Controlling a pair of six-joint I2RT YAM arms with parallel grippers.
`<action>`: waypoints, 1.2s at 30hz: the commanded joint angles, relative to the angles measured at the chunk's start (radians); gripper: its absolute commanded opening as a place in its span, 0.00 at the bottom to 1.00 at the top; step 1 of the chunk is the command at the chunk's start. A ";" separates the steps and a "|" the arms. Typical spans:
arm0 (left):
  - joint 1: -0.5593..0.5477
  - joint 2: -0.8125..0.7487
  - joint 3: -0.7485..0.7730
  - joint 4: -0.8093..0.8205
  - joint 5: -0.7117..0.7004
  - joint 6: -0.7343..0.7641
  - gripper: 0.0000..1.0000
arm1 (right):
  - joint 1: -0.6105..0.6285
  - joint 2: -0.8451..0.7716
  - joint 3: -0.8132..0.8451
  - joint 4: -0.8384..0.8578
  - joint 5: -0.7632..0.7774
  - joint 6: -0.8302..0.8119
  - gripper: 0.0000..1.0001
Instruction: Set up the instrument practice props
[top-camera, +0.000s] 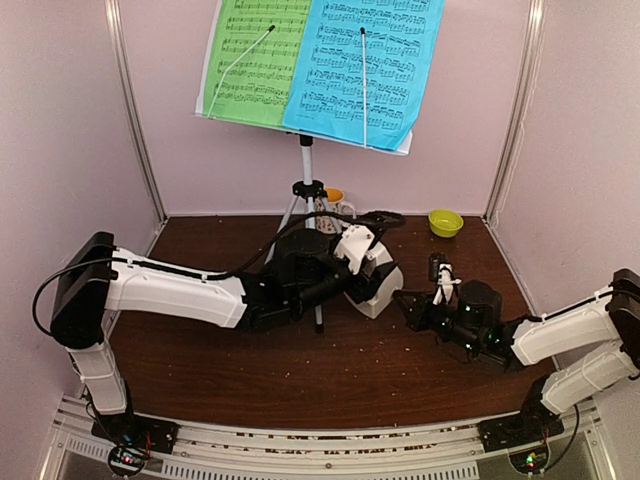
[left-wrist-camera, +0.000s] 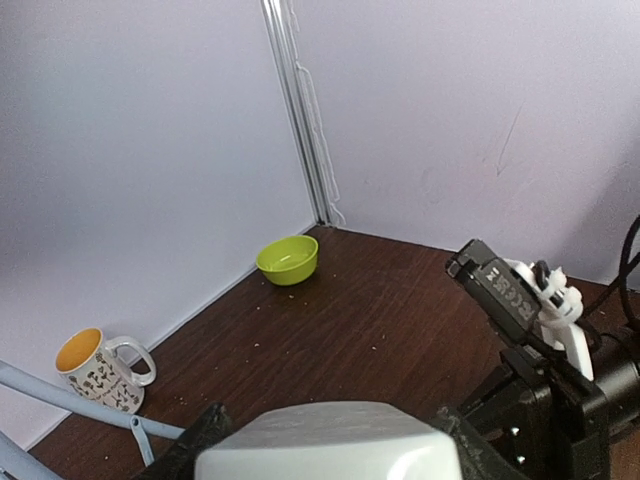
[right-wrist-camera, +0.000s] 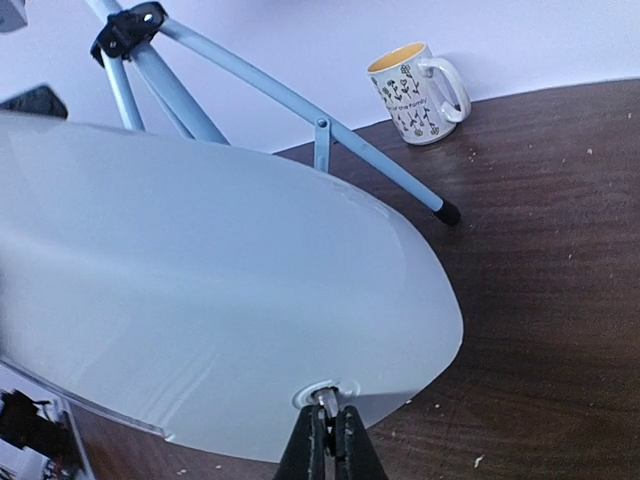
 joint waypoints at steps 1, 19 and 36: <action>-0.005 -0.067 -0.048 0.230 0.052 0.036 0.00 | -0.085 -0.015 -0.053 0.183 -0.078 0.233 0.00; -0.002 -0.049 -0.026 0.174 0.050 0.026 0.00 | -0.099 0.309 -0.142 0.734 -0.162 0.673 0.00; 0.052 0.029 0.100 -0.067 0.158 -0.094 0.00 | -0.098 0.107 -0.245 0.439 -0.149 0.461 0.67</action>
